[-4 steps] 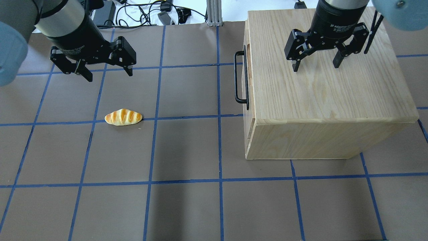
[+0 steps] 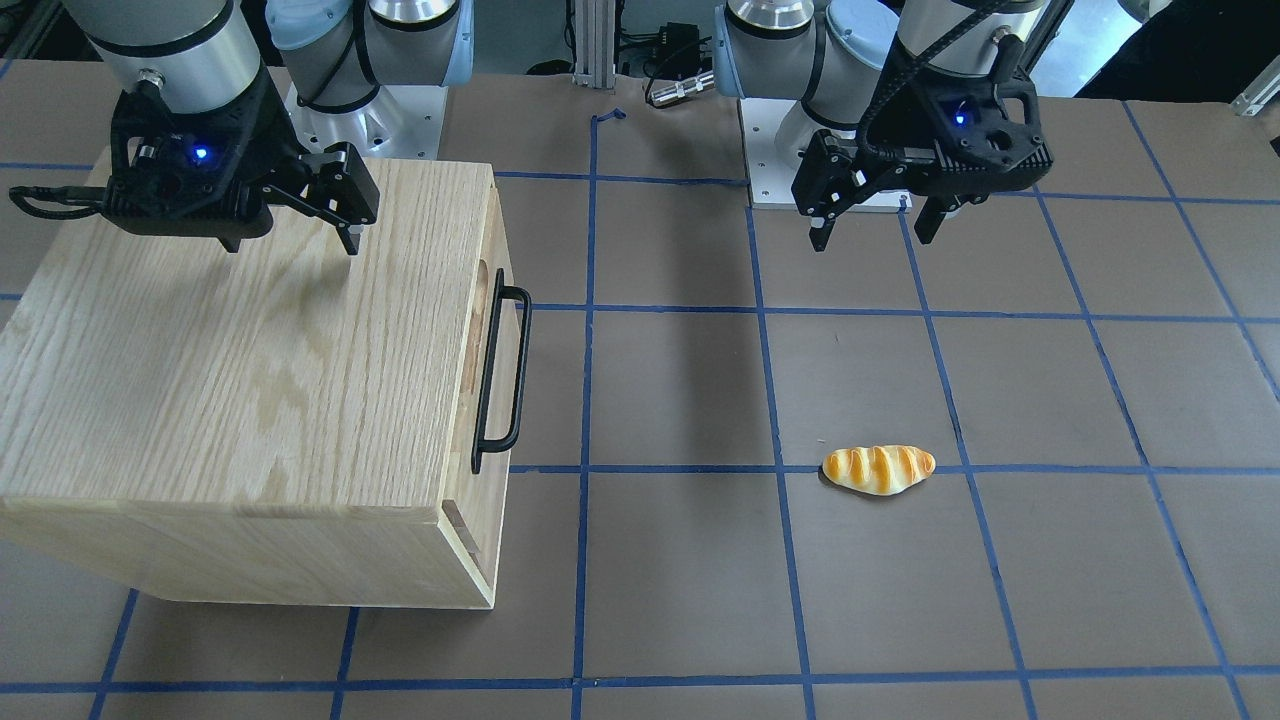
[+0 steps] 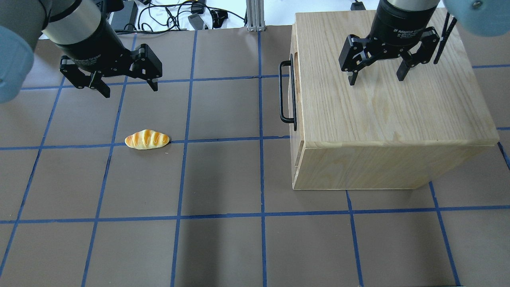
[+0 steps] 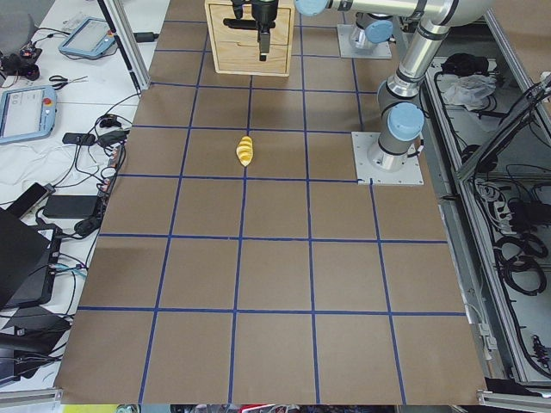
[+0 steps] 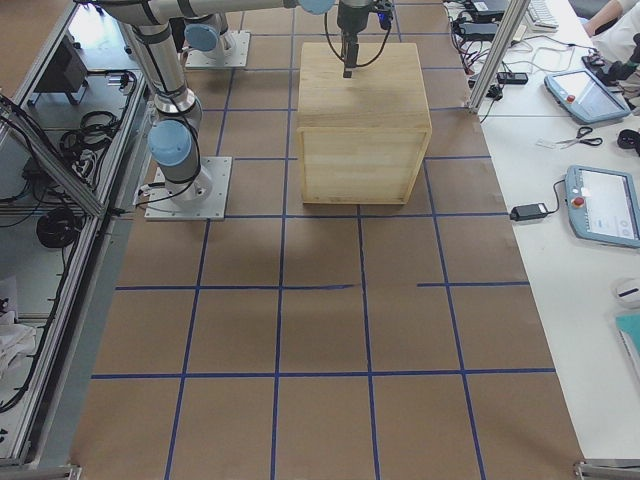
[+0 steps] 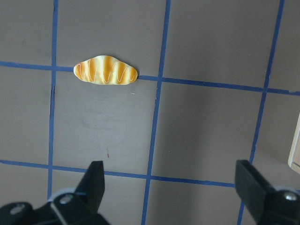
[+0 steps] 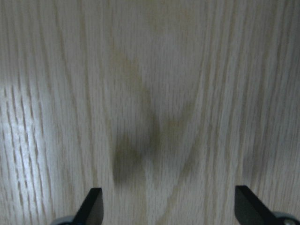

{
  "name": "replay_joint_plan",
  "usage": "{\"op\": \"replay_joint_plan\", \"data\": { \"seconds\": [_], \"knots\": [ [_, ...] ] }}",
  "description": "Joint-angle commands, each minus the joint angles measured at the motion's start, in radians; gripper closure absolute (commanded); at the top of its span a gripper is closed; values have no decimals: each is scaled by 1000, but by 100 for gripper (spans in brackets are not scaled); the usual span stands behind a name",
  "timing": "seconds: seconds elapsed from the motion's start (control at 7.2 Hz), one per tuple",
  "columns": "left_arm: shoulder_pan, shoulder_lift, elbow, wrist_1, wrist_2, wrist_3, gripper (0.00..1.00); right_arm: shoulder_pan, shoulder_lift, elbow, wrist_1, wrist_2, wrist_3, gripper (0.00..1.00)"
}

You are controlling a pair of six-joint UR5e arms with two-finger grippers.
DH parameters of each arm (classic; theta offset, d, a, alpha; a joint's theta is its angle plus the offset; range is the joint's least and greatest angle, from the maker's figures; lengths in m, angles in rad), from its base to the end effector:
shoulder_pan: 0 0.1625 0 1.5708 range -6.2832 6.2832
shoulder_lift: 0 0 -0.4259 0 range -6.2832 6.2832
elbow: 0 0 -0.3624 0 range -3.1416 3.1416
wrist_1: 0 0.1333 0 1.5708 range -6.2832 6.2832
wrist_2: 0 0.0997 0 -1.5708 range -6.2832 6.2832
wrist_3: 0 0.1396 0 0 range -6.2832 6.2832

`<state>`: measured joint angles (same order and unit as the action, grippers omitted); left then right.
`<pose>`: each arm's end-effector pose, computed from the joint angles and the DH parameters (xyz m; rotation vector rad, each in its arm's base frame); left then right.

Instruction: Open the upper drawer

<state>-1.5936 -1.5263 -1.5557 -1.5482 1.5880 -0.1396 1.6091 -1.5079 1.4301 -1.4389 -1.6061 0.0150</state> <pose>-0.1412 -0.4505 0.4786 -0.1837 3.1230 -0.1304 0.1467 -0.4748 0.4710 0.0376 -3.1035 -0.0825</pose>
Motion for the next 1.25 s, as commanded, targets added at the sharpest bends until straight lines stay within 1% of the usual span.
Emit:
{"op": "replay_joint_plan", "data": {
  "seconds": [0.0, 0.56, 0.83, 0.97, 1.11],
  "knots": [
    [0, 0, -1, -1, -3, 0, 0, 0, 0, 0, 0, 0, 0, 0],
    [0, 0, -3, -1, -5, 0, 0, 0, 0, 1, 0, 0, 0, 0],
    [-12, -31, 3, 0, -8, 5, 0, 0, 0, 0, 0, 0, 0, 0],
    [-57, -50, 2, 5, -7, 53, 0, 0, 0, 0, 0, 0, 0, 0],
    [-116, -108, 5, 40, -14, 70, 0, 0, 0, 0, 0, 0, 0, 0]
  ]
}}
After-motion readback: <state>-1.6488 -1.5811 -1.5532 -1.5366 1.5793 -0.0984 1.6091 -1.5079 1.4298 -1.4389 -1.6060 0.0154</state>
